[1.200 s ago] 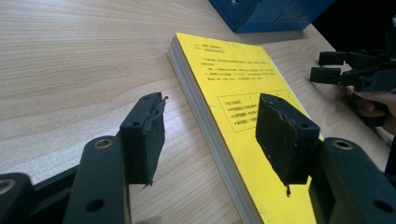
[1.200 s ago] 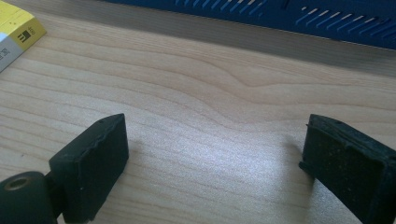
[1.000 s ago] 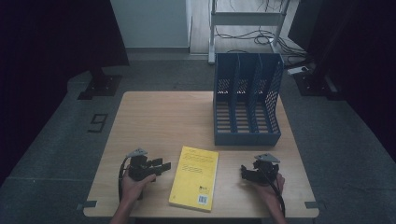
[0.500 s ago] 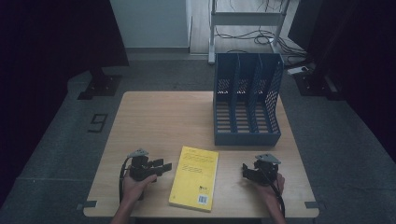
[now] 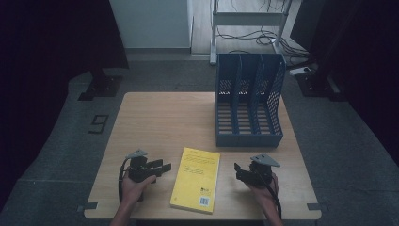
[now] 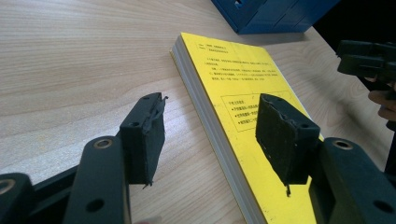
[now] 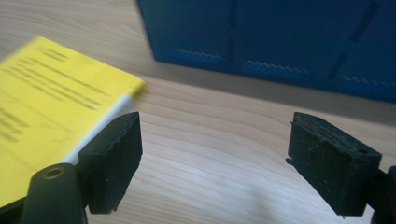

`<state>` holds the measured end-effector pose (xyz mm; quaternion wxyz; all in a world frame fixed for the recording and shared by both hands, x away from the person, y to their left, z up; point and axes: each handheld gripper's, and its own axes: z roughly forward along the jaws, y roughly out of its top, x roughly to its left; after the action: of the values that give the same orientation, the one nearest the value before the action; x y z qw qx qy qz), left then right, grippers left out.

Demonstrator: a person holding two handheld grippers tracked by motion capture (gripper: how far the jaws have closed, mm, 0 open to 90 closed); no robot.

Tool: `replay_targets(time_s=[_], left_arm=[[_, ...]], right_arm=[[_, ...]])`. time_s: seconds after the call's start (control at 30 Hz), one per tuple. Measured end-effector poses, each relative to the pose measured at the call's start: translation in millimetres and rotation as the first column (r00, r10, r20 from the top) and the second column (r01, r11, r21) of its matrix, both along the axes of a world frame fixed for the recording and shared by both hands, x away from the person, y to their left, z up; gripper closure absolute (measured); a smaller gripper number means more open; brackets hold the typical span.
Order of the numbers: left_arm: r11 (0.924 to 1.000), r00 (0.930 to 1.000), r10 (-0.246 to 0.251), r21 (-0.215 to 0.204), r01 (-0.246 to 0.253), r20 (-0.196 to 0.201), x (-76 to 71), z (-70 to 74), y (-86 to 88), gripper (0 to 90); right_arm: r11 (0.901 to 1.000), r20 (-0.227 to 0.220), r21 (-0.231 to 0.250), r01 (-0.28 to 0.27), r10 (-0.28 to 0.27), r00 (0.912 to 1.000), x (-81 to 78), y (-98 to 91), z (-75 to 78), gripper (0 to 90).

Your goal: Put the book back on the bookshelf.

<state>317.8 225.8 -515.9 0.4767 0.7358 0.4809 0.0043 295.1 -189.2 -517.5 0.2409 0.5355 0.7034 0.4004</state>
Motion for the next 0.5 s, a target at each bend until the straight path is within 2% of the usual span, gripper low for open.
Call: replay_targets(time_s=[0.1, 0.23, 0.27, 0.4, 0.5], left_arm=[[1.0, 1.0, -0.003, 0.0, 0.003, -0.004, 0.3, -0.6, -0.4, 41.9], [1.0, 1.0, -0.007, 0.002, 0.007, -0.006, 0.4, -1.2, -1.0, 41.8], [1.0, 1.0, -0.007, 0.002, 0.007, -0.006, 0.4, -1.3, -0.9, 41.8], [1.0, 1.0, 0.001, -0.001, -0.001, -0.005, 0.8, -1.0, 1.6, 41.7], [1.0, 1.0, 0.005, -0.004, -0.005, -0.007, 0.9, -1.1, 2.3, 41.7]], right_arm=[[0.9988, 0.002, 0.044, -0.024, 0.024, 0.9997, 0.9, 7.8, 7.2, 17.5], [0.9978, 0.01, 0.052, -0.042, 0.042, 0.9991, 2.6, 16.0, 11.8, 17.6], [0.9963, 0.014, 0.067, -0.054, 0.053, 0.9985, 3.4, 20.8, 12.3, 17.8], [0.9959, 0.012, 0.054, -0.072, 0.071, 0.9974, 4.3, 28.7, 11.2, 17.9], [0.9951, 0.014, 0.065, -0.074, 0.074, 0.9972, 4.4, 30.2, 10.9, 18.3]])
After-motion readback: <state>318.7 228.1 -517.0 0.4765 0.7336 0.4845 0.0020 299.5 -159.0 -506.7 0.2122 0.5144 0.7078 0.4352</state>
